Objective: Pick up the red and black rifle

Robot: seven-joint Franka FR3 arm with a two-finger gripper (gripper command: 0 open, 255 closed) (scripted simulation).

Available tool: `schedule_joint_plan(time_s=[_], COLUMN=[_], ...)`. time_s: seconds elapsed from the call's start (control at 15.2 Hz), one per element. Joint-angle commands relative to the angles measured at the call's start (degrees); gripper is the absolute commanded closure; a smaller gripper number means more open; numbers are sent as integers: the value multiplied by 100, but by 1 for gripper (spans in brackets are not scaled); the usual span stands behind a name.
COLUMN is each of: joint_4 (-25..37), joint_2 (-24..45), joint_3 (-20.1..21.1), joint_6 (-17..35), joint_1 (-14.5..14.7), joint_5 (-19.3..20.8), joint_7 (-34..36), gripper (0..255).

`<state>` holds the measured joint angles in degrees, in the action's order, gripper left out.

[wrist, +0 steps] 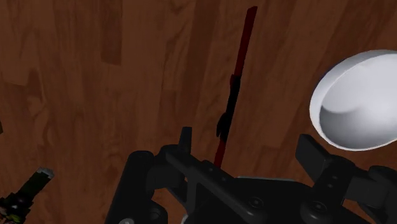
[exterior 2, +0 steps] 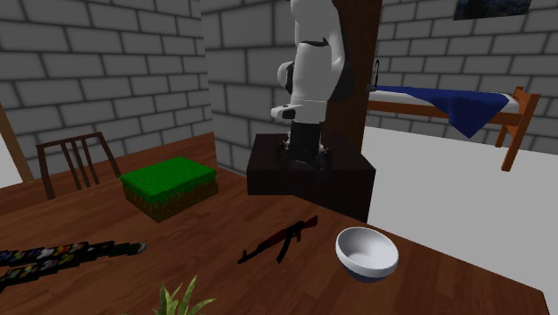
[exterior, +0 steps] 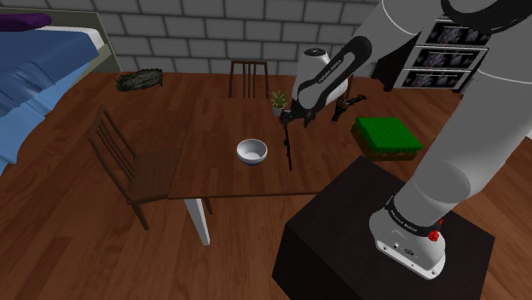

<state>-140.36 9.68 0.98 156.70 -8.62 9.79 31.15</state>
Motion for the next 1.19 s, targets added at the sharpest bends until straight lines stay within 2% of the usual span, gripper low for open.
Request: schedule_joint_plan(time_s=[0.0,0.4,1.06,1.12], joint_4=[253,1190,1453,1465], joint_2=[466,1860,2548,2558], joint_3=[-84,-333,-428,-426], joint_6=[266,861,1297,1295], joint_1=[4,52,121,115], joint_5=[84,98,128,127], joint_7=[207,646,747,742], gripper=[0,0,0,255])
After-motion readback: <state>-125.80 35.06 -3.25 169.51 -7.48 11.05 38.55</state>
